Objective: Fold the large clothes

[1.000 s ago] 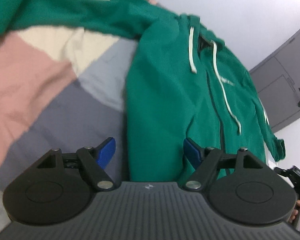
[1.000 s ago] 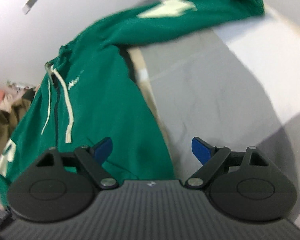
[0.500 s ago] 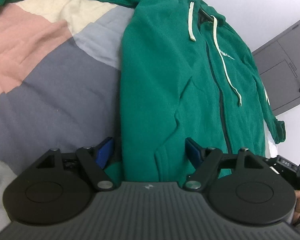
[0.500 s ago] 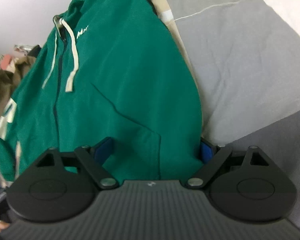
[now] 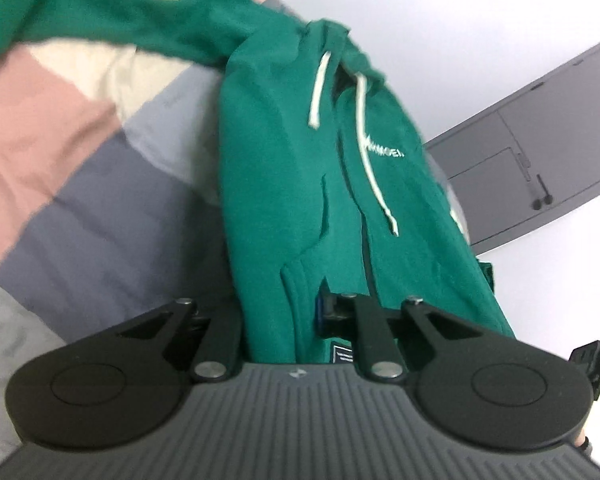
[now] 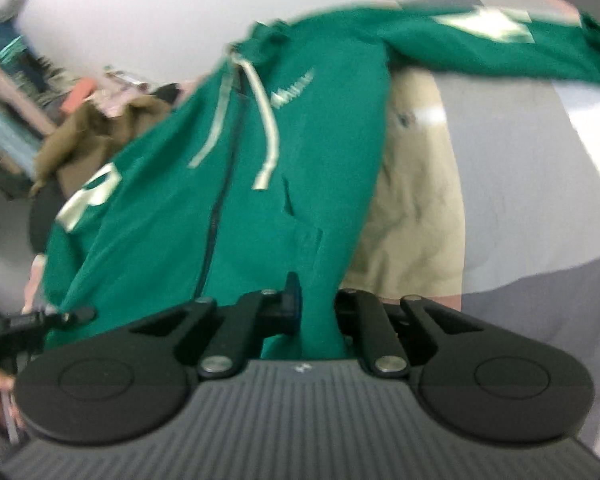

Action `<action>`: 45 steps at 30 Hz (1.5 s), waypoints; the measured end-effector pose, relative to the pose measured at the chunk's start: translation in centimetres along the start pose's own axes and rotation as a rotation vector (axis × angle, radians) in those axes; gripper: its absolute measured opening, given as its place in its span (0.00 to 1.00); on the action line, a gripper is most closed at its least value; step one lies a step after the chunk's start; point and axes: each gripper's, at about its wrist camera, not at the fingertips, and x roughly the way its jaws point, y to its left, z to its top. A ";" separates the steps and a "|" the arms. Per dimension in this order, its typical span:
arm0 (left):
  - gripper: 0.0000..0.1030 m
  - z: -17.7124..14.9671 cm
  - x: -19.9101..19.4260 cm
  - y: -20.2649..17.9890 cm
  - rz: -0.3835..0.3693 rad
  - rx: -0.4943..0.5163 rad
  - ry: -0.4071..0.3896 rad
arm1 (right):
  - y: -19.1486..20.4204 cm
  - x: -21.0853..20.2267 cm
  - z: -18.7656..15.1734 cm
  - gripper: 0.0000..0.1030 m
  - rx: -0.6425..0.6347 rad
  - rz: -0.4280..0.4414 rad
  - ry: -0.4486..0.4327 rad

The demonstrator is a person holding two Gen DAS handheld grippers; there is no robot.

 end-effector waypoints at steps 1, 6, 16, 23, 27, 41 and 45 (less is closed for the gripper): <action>0.16 0.3 -0.8 -0.4 -0.001 0.003 -0.003 | 0.5 -1.0 0.2 0.10 -0.026 0.007 -0.003; 0.16 0.5 -3.7 -2.0 0.062 0.067 0.029 | 2.7 -4.5 -0.1 0.10 -0.150 0.003 0.016; 0.17 -2.6 -0.1 -0.8 0.287 0.122 0.146 | 1.4 -1.1 -4.3 0.10 -0.133 -0.085 0.172; 0.61 -2.5 -0.5 -1.7 0.354 0.182 0.115 | 0.7 -0.6 -3.8 0.26 -0.038 -0.114 0.168; 0.67 -2.0 -2.6 -3.6 0.394 0.245 0.013 | 0.7 -1.7 -3.4 0.60 -0.009 -0.137 0.115; 0.67 -1.1 3.1 -12.3 0.264 0.405 -0.127 | 3.5 0.6 0.1 0.60 -0.002 -0.078 -0.093; 0.67 -1.1 6.9 -13.1 0.259 0.447 -0.114 | 4.3 2.8 0.5 0.60 -0.063 -0.095 -0.115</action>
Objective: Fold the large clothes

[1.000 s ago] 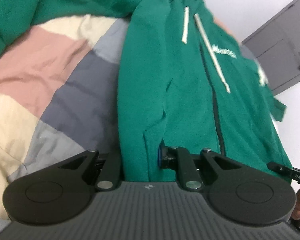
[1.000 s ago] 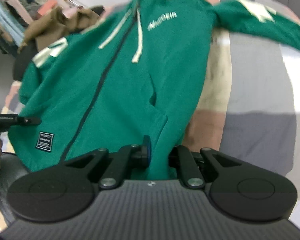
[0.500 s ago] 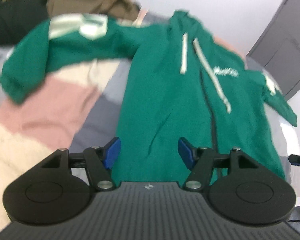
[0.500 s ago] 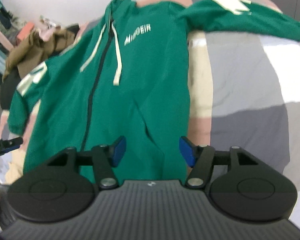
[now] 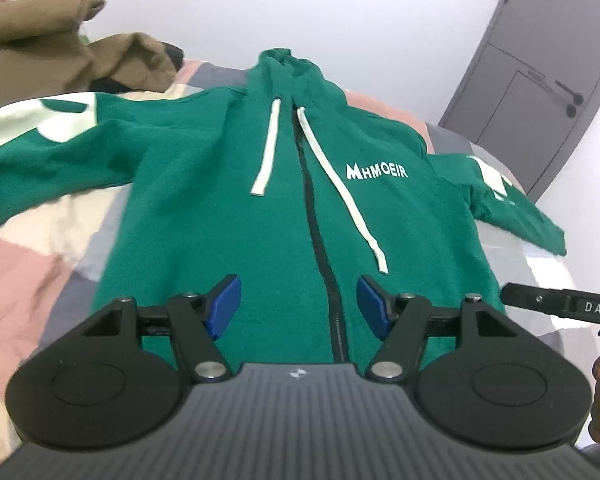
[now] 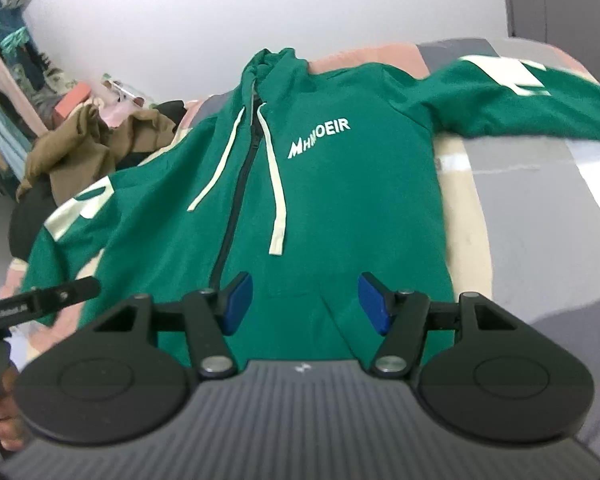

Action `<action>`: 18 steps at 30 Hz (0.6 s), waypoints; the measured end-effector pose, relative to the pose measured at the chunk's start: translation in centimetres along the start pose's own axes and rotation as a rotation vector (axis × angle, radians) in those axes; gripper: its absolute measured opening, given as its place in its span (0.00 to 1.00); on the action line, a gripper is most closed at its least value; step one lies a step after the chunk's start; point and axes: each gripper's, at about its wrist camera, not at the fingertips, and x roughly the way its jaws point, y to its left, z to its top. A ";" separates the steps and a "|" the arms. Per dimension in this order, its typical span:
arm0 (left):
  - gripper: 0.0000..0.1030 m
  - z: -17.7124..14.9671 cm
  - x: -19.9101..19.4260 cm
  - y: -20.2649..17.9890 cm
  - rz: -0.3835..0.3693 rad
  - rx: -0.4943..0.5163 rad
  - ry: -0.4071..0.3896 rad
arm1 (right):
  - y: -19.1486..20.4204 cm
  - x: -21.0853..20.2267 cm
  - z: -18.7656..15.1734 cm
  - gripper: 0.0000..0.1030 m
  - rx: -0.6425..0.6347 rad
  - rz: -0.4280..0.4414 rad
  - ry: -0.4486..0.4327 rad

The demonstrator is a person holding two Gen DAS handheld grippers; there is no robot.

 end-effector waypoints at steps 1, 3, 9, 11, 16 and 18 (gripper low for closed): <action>0.67 -0.1 0.7 -0.3 0.004 0.006 -0.004 | 0.2 0.6 0.0 0.59 -0.014 0.000 -0.007; 0.68 -0.3 2.0 -0.5 0.012 0.014 -0.022 | 0.1 1.6 0.1 0.59 -0.026 -0.004 -0.023; 0.68 -1.5 5.9 0.0 0.057 0.058 -0.053 | -0.8 4.8 -0.1 0.59 -0.050 -0.011 -0.063; 0.68 -1.6 6.9 0.3 0.060 0.057 -0.047 | -0.8 5.6 0.0 0.59 -0.080 -0.024 -0.077; 0.68 -1.7 8.8 0.8 0.070 0.075 -0.055 | -1.1 8.2 0.4 0.59 -0.142 -0.083 -0.113; 0.68 -1.8 9.5 0.9 0.070 0.082 -0.054 | -1.5 9.5 0.5 0.59 -0.140 -0.100 -0.093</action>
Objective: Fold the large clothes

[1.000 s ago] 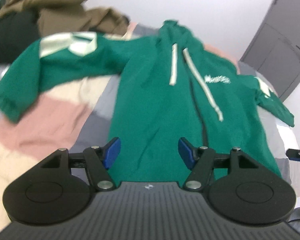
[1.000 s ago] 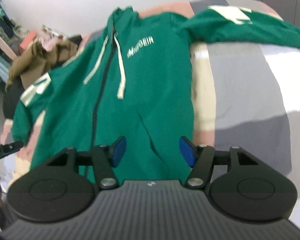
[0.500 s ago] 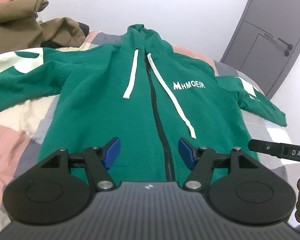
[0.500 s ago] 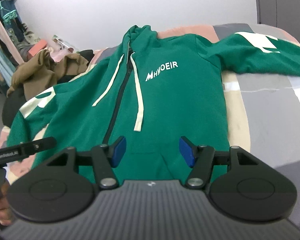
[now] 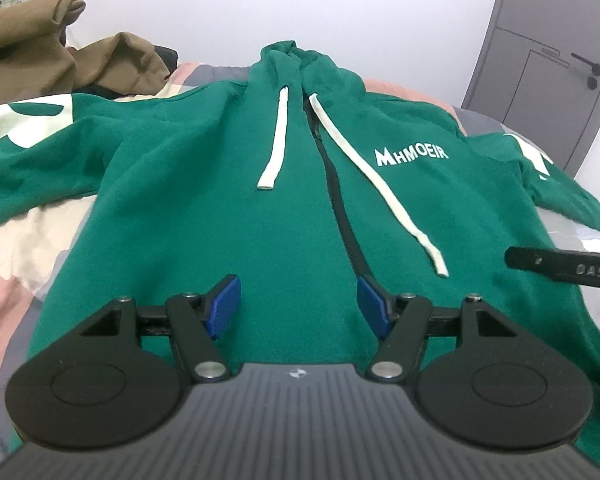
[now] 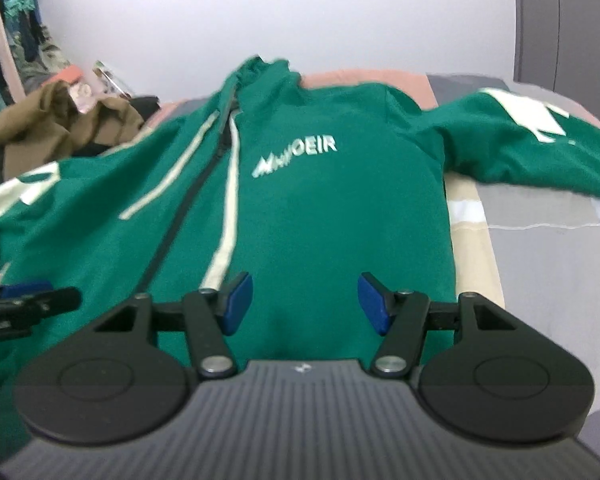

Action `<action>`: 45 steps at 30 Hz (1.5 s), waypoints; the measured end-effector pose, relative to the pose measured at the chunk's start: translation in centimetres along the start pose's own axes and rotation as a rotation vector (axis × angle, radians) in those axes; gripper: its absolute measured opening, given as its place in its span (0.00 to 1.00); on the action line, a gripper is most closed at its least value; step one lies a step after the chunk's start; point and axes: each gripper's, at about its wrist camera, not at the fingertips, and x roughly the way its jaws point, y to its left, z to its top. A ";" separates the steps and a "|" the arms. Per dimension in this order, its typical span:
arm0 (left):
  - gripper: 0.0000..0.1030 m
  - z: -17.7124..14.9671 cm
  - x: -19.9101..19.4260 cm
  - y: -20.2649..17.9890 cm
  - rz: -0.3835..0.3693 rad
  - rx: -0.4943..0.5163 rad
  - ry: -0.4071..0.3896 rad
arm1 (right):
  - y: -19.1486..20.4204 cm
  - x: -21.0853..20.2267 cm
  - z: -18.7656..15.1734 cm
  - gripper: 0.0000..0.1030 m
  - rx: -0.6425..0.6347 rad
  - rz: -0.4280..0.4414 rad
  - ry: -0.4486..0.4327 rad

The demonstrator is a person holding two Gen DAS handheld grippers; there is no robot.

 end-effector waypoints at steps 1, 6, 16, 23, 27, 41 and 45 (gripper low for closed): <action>0.68 -0.1 0.4 0.1 -0.001 0.003 0.002 | -0.2 0.8 -0.1 0.59 0.006 -0.009 0.024; 0.69 -0.7 2.2 0.4 -0.016 -0.006 0.049 | -1.4 2.9 -0.4 0.58 0.058 -0.018 0.084; 0.78 -1.5 2.4 -0.4 -0.012 0.035 0.025 | -9.6 0.5 3.0 0.84 0.294 -0.106 -0.187; 0.82 -1.8 2.1 0.1 -0.061 -0.008 0.004 | -20.1 3.6 3.6 0.84 0.520 -0.179 -0.204; 0.82 -1.7 2.2 0.1 -0.059 -0.025 -0.001 | -26.7 4.8 1.6 0.83 0.762 -0.191 -0.252; 0.83 -0.7 4.4 -0.8 0.029 -0.055 -0.041 | -40.2 7.3 3.0 0.34 0.859 -0.227 -0.632; 0.82 -0.1 4.9 -1.4 0.086 -0.079 -0.036 | -43.8 8.3 4.0 0.12 0.903 -0.237 -0.630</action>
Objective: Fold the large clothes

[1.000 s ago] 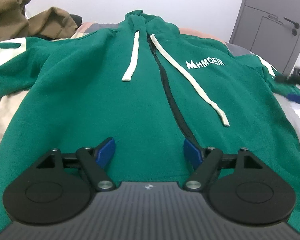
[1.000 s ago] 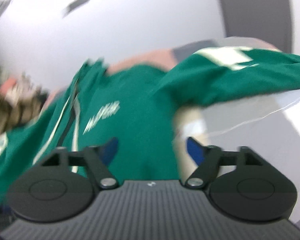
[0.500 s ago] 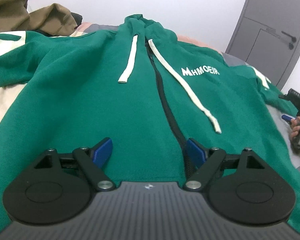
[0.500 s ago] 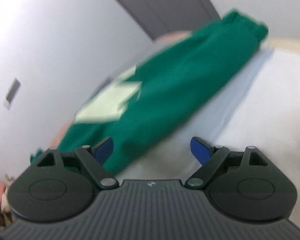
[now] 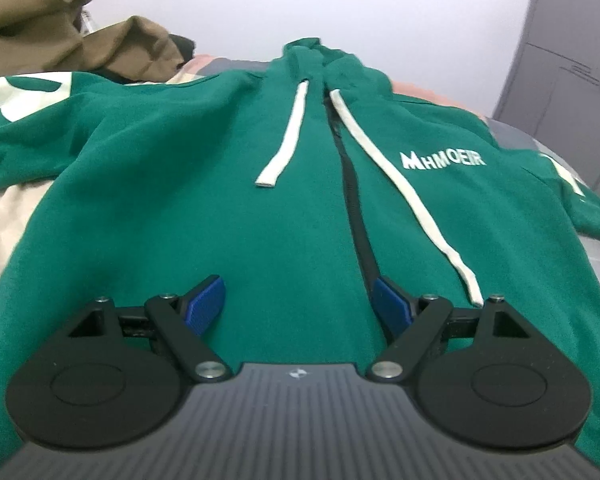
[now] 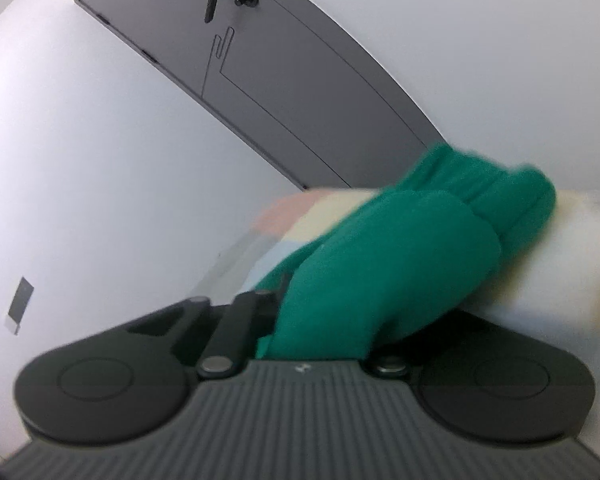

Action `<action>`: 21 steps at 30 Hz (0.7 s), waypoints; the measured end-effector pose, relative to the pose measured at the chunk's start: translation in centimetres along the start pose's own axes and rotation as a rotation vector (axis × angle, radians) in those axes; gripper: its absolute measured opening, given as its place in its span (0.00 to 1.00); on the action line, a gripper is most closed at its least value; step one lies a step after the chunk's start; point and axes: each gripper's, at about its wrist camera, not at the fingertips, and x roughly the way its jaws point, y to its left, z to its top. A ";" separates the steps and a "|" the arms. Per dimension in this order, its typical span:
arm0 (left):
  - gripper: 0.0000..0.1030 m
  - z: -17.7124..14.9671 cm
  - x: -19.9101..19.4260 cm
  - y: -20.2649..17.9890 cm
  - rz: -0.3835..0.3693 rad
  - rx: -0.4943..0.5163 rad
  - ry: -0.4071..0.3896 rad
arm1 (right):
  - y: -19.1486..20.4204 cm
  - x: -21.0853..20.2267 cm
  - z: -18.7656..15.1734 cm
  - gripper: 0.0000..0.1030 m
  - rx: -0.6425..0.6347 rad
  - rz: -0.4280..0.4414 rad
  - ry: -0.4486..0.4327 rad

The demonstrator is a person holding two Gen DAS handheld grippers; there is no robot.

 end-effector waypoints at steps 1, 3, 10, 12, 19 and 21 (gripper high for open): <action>0.82 0.1 0.2 -0.2 0.014 -0.001 0.000 | 0.1 0.5 0.5 0.10 -0.020 0.000 -0.002; 0.82 0.4 0.5 -0.6 0.042 -0.008 0.002 | 0.3 1.3 1.5 0.09 -0.050 -0.013 -0.001; 0.82 1.3 1.0 -1.1 0.079 -0.018 0.030 | 1.3 2.4 4.3 0.08 -0.136 -0.057 -0.004; 0.82 1.5 0.5 -0.6 0.085 -0.031 0.018 | 2.3 2.0 4.9 0.08 -0.216 -0.068 -0.018; 0.82 3.2 -3.5 2.1 0.061 -0.046 -0.103 | 11.8 -4.0 6.7 0.08 -0.517 -0.022 -0.091; 0.82 3.8 -4.6 3.2 0.049 -0.073 -0.121 | 15.4 -6.3 7.0 0.08 -0.602 0.018 -0.117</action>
